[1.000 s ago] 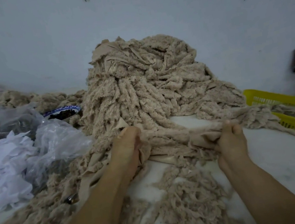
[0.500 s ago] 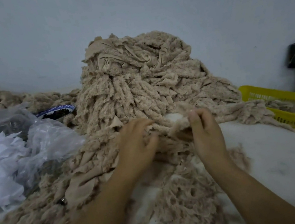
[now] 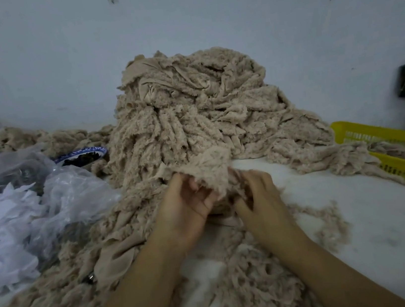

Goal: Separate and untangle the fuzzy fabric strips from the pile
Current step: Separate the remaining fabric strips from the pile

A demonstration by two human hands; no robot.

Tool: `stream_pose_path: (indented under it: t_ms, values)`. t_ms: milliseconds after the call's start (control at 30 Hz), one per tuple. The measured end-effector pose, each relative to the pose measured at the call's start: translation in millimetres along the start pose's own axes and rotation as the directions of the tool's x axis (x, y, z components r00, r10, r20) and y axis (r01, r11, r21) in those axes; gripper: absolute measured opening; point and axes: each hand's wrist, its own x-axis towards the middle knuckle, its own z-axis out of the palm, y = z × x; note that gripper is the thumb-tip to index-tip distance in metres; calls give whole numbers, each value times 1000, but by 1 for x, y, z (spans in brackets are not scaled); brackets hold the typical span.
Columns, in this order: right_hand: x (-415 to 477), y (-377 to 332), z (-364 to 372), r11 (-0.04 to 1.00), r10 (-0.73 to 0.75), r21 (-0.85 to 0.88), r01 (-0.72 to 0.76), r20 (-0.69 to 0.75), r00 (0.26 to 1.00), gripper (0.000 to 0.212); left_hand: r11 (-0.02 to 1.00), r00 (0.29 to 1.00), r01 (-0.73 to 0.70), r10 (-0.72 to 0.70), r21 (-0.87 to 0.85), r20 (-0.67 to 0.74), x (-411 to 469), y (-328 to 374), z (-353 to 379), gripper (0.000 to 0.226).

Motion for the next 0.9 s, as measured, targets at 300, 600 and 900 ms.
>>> stream_pose_path:
  t_ms: [300,600,900]
  values:
    - [4,9,-15,983,184,34,-181,-233,955,28,992,993,120,-119,-50,21,-4,10,-3,48]
    - [1,-3,-15,989,14,142,36,-334,943,23,195,976,-219,33,956,217,-6,-11,-1,9]
    - [-8,-11,-15,844,130,522,-123,24,991,41,936,956,218,-261,278,131,-10,-4,3,53]
